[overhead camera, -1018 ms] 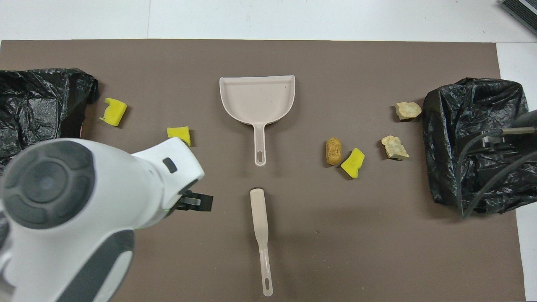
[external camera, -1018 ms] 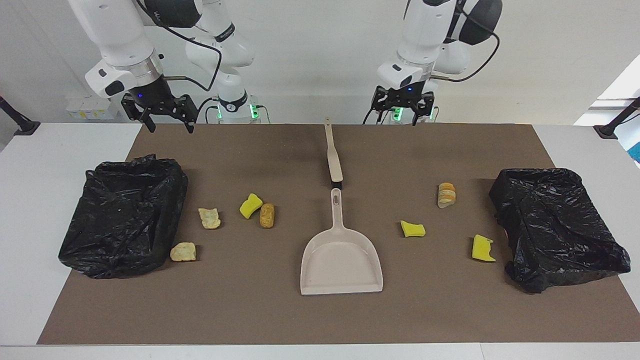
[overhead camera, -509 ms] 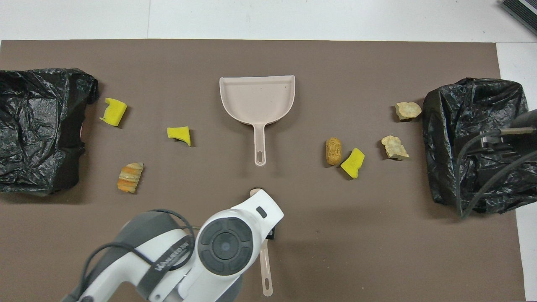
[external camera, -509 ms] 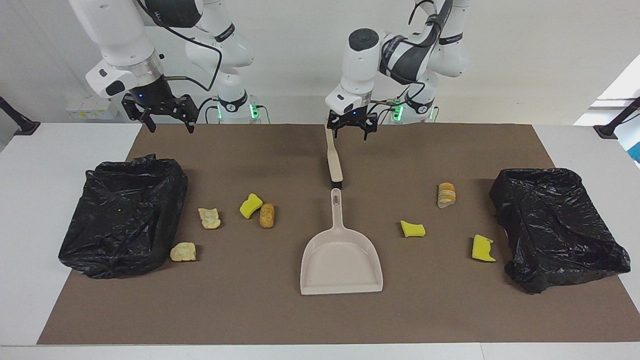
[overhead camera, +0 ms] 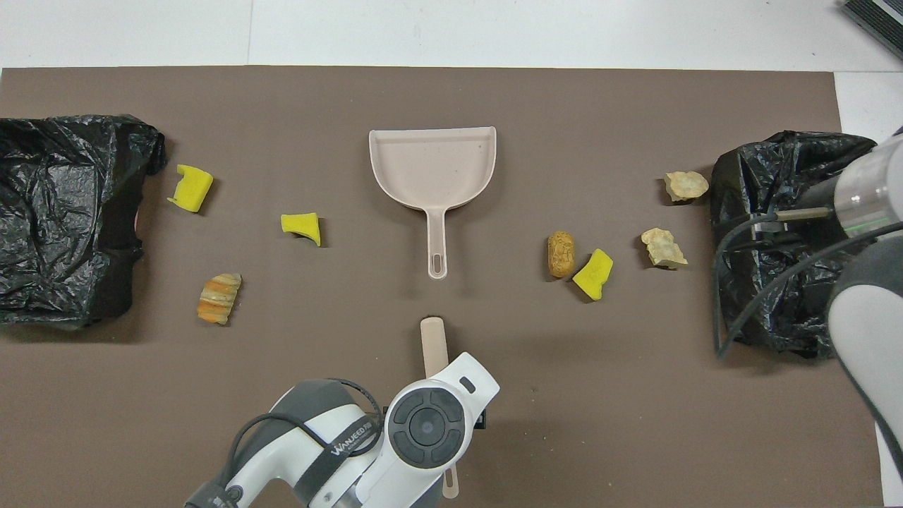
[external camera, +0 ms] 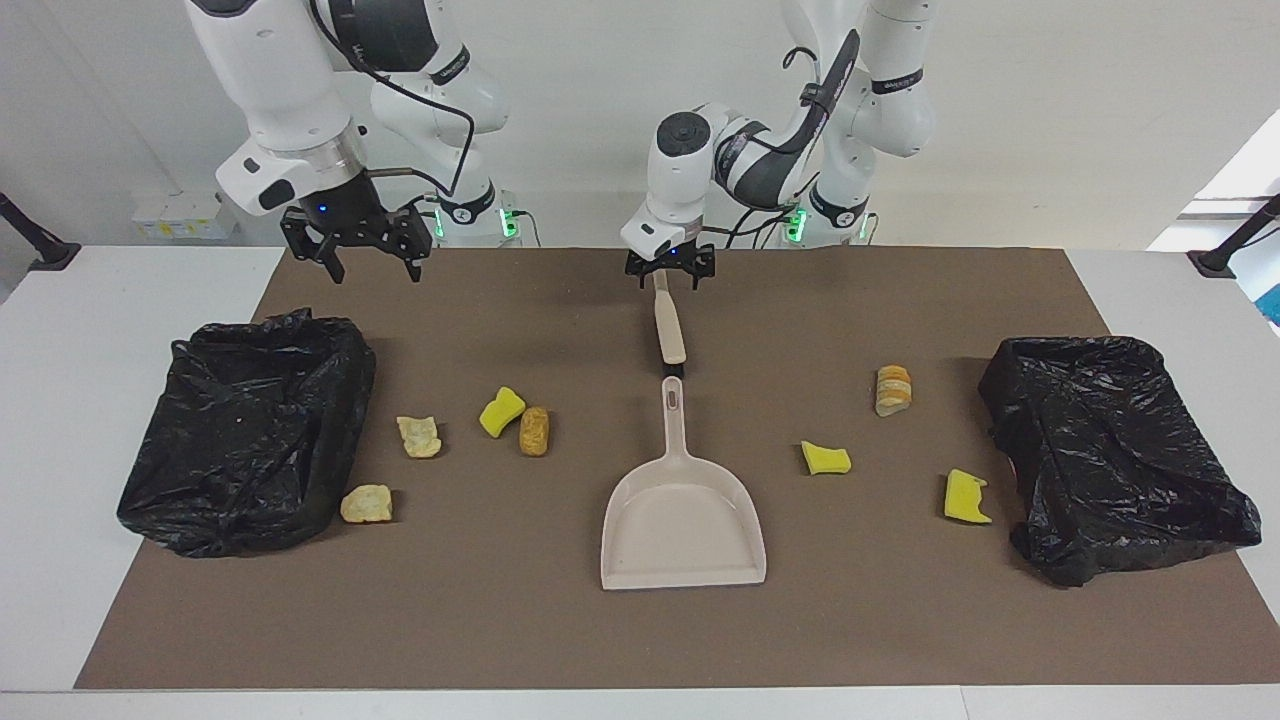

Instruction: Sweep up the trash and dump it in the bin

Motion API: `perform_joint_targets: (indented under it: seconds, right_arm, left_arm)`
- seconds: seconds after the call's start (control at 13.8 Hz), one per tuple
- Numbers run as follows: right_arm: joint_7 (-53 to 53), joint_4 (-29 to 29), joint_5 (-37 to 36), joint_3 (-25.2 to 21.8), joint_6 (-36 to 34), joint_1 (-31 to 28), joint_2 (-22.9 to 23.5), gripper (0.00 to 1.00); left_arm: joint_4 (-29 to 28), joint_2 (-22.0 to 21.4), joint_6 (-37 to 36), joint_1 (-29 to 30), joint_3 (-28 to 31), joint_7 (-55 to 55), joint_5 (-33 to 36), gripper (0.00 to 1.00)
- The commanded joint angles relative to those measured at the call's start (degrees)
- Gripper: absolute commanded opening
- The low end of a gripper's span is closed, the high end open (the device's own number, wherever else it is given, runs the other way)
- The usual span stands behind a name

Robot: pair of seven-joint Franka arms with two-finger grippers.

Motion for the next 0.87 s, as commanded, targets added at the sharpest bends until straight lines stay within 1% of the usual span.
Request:
perform_joint_targets:
  seconds: [0.0,0.07,0.22,0.29,0.51,0.65,0.8]
  right_arm:
    - [1.16,0.32,1.29,0.17,1.91,1.54,3.36,1.0]
    - [1.16,0.32,1.11,0.25,2.78,2.24,4.16,1.0]
    - [1.43,0.41,1.2,0.34,3.84,5.14,5.56,1.0]
    - [2.21,1.19,1.03,0.25,3.93,6.45,7.05,1.0]
    - [6.34,3.22,0.76,0.34,6.29,9.97,10.84,1.0]
    - [6.52,5.76,3.12,1.04,7.27,10.33,14.6,1.0]
    - [8.62,7.43,3.84,1.48,11.12,11.82,17.51,1.0]
  left_arm:
    - [-3.11,-2.65,1.19,-1.77,0.91,0.46,-2.37,0.97]
    - [-3.55,-3.17,1.45,-3.42,1.0,0.46,-4.03,0.95]
    - [-3.9,-3.35,1.02,-3.62,1.0,0.64,-5.19,0.92]
    - [-4.78,-3.79,1.36,-3.79,1.0,0.55,-5.63,0.86]
    - [-5.66,-3.97,1.28,-3.88,1.0,0.55,-7.21,0.83]
    - [-5.67,-3.97,1.37,-3.88,1.0,0.64,-7.3,0.82]
    - [-5.66,-3.97,1.45,-3.88,1.0,0.55,-7.3,0.77]
